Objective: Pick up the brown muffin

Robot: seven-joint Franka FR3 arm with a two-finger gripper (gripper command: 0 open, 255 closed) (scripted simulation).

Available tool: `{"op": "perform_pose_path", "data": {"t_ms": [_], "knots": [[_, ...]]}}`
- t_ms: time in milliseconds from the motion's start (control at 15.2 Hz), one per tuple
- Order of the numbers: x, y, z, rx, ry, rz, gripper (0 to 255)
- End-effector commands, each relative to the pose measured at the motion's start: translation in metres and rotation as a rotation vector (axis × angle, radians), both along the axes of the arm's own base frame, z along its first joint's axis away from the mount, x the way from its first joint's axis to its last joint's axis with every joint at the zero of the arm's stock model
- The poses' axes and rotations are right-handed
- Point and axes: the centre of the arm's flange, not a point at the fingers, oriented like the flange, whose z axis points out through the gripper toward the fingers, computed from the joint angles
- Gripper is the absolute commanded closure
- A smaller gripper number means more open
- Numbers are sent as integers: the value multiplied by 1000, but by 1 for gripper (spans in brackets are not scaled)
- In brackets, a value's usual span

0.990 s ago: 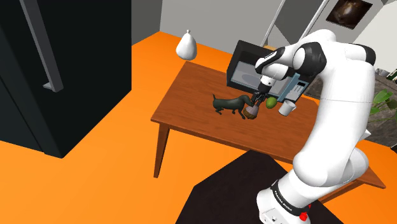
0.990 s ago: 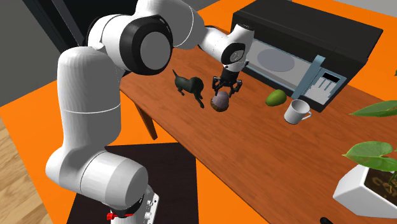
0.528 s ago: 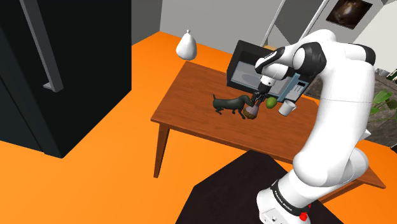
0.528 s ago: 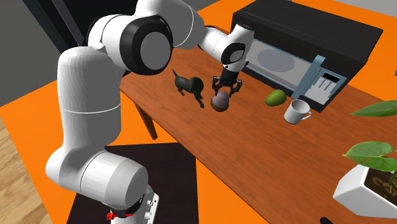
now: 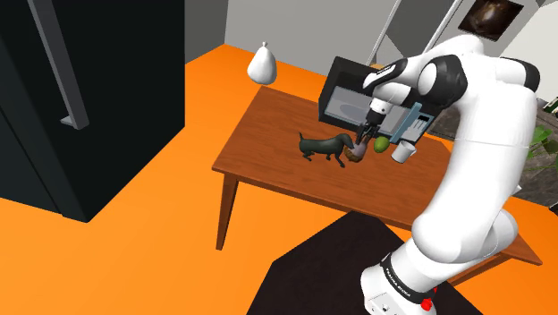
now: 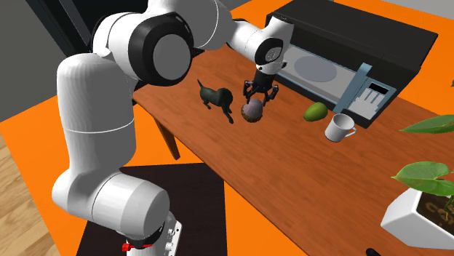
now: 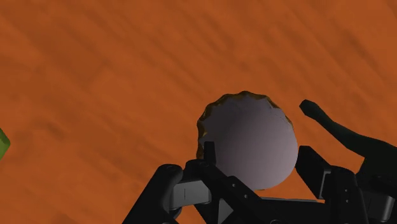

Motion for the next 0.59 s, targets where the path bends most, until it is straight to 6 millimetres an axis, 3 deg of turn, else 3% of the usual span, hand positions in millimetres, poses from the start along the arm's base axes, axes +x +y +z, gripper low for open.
{"op": "perform_pose_path", "data": {"t_ms": [0,396,528], "knots": [[1,0,11,0,0,0,255],[1,0,42,0,0,0,255],[1,0,43,0,0,0,255]]}}
